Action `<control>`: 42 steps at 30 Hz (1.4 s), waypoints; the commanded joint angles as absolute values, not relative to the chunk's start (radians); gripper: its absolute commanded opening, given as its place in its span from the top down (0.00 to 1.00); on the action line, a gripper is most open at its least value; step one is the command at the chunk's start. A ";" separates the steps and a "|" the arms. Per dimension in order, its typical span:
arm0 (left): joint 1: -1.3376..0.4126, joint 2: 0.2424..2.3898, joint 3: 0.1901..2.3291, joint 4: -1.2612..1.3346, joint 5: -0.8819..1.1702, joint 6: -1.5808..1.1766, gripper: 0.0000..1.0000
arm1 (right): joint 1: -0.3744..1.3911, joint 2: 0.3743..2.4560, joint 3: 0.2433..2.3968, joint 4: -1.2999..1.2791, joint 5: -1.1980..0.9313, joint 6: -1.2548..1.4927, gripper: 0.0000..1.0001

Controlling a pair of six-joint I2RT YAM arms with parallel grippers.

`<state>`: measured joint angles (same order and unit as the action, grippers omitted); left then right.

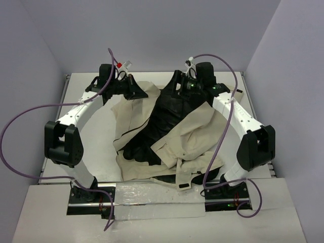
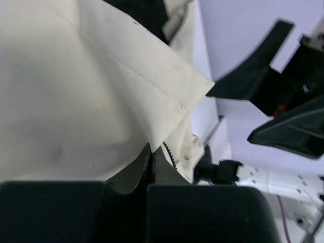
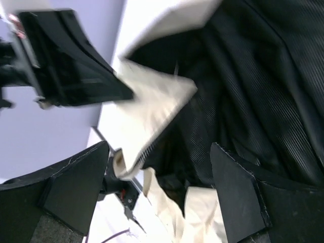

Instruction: Zip up the jacket

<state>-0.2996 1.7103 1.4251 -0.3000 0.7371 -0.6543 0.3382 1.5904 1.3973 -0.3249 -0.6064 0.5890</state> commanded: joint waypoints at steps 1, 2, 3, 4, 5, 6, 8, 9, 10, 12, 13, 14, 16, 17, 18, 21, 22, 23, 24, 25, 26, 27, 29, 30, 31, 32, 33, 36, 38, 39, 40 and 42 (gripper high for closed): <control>-0.292 1.675 1.422 -0.162 0.911 -0.702 1.00 | 0.341 1.646 1.488 -0.258 -0.696 0.566 0.12; -0.292 1.669 1.415 -0.149 0.917 -0.709 1.00 | 0.340 1.660 1.492 -0.251 -0.696 0.571 0.12; -0.290 1.663 1.408 -0.133 0.922 -0.718 1.00 | 0.339 1.672 1.496 -0.247 -0.695 0.575 0.12; -0.289 1.662 1.406 -0.127 0.932 -0.728 1.00 | 0.339 1.677 1.502 -0.242 -0.699 0.578 0.11; -0.287 1.661 1.402 -0.114 0.942 -0.735 1.00 | 0.339 1.685 1.506 -0.240 -0.709 0.581 0.11; -0.287 1.663 1.398 -0.100 0.959 -0.748 1.00 | 0.339 1.697 1.509 -0.231 -0.718 0.587 0.11; -0.286 1.663 1.383 -0.057 0.982 -0.771 1.00 | 0.339 1.715 1.512 -0.215 -0.732 0.600 0.11; -0.285 1.662 1.377 -0.040 0.990 -0.784 1.00 | 0.339 1.721 1.516 -0.212 -0.734 0.602 0.11; -0.285 1.659 1.371 -0.030 0.996 -0.791 1.00 | 0.339 1.725 1.519 -0.213 -0.729 0.599 0.11; -0.285 1.653 1.368 -0.023 1.003 -0.793 1.00 | 0.339 1.728 1.518 -0.214 -0.725 0.595 0.10; -0.284 1.651 1.366 -0.019 1.008 -0.793 1.00 | 0.339 1.729 1.512 -0.208 -0.725 0.595 0.10; -0.283 1.649 1.363 -0.016 1.014 -0.797 1.00 | 0.339 1.730 1.506 -0.193 -0.734 0.602 0.10; -0.282 1.644 1.350 0.027 1.027 -0.814 1.00 | 0.339 1.736 1.491 -0.153 -0.771 0.619 0.09; -0.282 1.641 1.346 0.034 1.029 -0.816 1.00 | 0.340 1.737 1.483 -0.124 -0.792 0.632 0.09; -0.282 1.642 1.344 0.032 1.028 -0.818 1.00 | 0.342 1.734 1.464 -0.078 -0.814 0.657 0.09; -0.282 1.646 1.343 0.027 1.028 -0.815 1.00 | 0.344 1.721 1.428 0.000 -0.878 0.716 0.08; -0.281 1.646 1.340 0.037 1.033 -0.823 1.00 | 0.345 1.718 1.413 0.045 -0.897 0.738 0.08; -0.281 1.647 1.337 0.048 1.040 -0.827 1.00 | 0.344 1.718 1.409 0.055 -0.905 0.740 0.08; -0.281 1.647 1.333 0.055 1.043 -0.830 1.00 | 0.344 1.716 1.406 0.060 -0.914 0.738 0.08; -0.281 1.646 1.331 0.060 1.043 -0.831 1.00 | 0.344 1.713 1.405 0.062 -0.922 0.732 0.08; -0.280 1.644 1.327 0.064 1.043 -0.832 1.00 | 0.344 1.713 1.404 0.063 -0.927 0.730 0.08; -0.279 1.642 1.322 0.070 1.042 -0.834 1.00 | 0.344 1.709 1.405 0.062 -0.933 0.727 0.08; -0.278 1.641 1.319 0.068 1.039 -0.834 1.00 | 0.343 1.705 1.407 0.051 -0.939 0.719 0.09; -0.277 1.646 1.319 0.064 1.035 -0.830 1.00 | 0.344 1.701 1.407 0.051 -0.941 0.715 0.10; -0.275 1.649 1.320 0.059 1.034 -0.826 1.00 | 0.344 1.698 1.405 0.049 -0.942 0.711 0.12; -0.273 1.651 1.319 0.060 1.033 -0.826 1.00 | 0.344 1.692 1.402 0.040 -0.939 0.705 0.15; -0.269 1.654 1.317 0.065 1.032 -0.827 1.00 | 0.344 1.685 1.398 0.031 -0.935 0.699 0.19; -0.261 1.665 1.316 0.067 1.031 -0.822 1.00 | 0.343 1.674 1.376 0.031 -0.921 0.701 0.29; -0.257 1.677 1.315 0.071 1.036 -0.823 1.00 | 0.345 1.675 1.368 0.044 -0.922 0.713 0.34; -0.256 1.683 1.315 0.072 1.041 -0.824 1.00 | 0.344 1.675 1.362 0.051 -0.921 0.721 0.37; -0.256 1.685 1.316 0.071 1.042 -0.823 1.00 | 0.344 1.675 1.361 0.055 -0.919 0.726 0.39; -0.256 1.690 1.315 0.069 1.044 -0.819 1.00 | 0.344 1.678 1.358 0.068 -0.913 0.737 0.45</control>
<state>-0.2615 1.6924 1.3144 0.0084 1.0072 -0.8268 0.3382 1.7248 1.3654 0.0019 -0.9059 0.7223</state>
